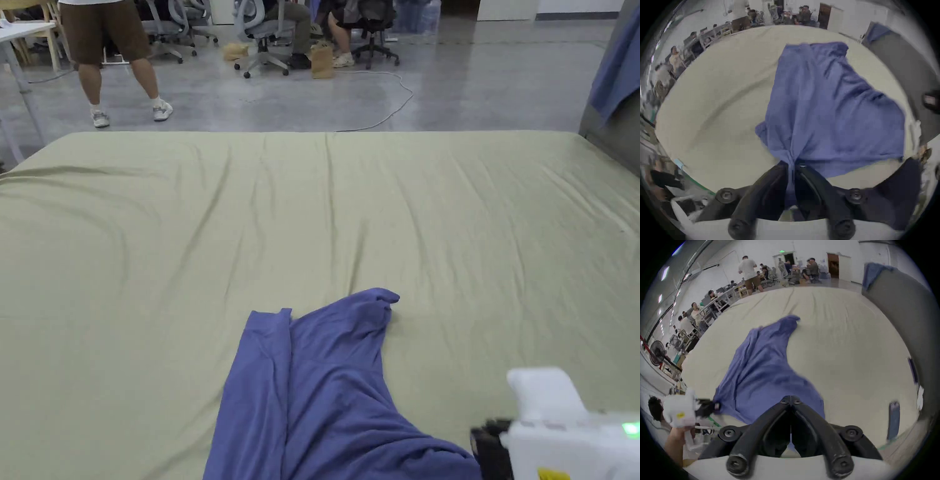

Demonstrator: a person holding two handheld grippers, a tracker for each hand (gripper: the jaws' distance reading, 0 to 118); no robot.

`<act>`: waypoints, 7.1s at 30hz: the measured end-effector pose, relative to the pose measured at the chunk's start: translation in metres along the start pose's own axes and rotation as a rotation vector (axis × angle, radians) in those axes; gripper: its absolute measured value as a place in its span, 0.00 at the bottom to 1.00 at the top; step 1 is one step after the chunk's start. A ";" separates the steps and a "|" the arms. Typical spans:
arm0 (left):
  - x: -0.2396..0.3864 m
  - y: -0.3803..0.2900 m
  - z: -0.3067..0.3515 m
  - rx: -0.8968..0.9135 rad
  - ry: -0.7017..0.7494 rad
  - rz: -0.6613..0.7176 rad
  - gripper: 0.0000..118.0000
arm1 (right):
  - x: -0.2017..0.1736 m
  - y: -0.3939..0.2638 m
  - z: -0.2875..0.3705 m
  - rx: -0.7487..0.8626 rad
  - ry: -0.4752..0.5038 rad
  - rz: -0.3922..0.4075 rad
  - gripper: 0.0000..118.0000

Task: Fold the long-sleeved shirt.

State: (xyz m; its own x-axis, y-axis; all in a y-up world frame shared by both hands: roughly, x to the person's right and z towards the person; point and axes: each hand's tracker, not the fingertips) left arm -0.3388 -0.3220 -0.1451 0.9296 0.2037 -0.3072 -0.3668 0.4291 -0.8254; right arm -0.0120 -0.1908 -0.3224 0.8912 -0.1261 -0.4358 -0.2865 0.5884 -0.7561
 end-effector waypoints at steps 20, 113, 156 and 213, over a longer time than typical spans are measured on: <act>-0.006 0.039 0.052 0.098 -0.020 0.070 0.02 | -0.018 0.206 -0.288 -0.275 -0.060 -0.071 0.15; -0.043 -0.008 0.052 0.149 0.078 0.004 0.02 | 0.069 -0.130 -0.029 -0.396 -0.123 -0.197 0.02; 0.274 0.317 -0.138 0.020 -0.126 -0.357 0.99 | -0.012 -0.144 -0.002 -0.140 0.119 -0.228 0.00; 0.141 0.449 0.328 0.910 -0.157 0.130 0.00 | 0.055 0.352 0.234 0.674 -0.157 0.055 0.00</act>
State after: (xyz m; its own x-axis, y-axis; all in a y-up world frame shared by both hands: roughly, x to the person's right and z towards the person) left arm -0.3843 0.1882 -0.4041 0.8881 0.3862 -0.2491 -0.4164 0.9056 -0.0803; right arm 0.0179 0.1961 -0.4986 0.9365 0.0052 -0.3507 -0.0969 0.9648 -0.2446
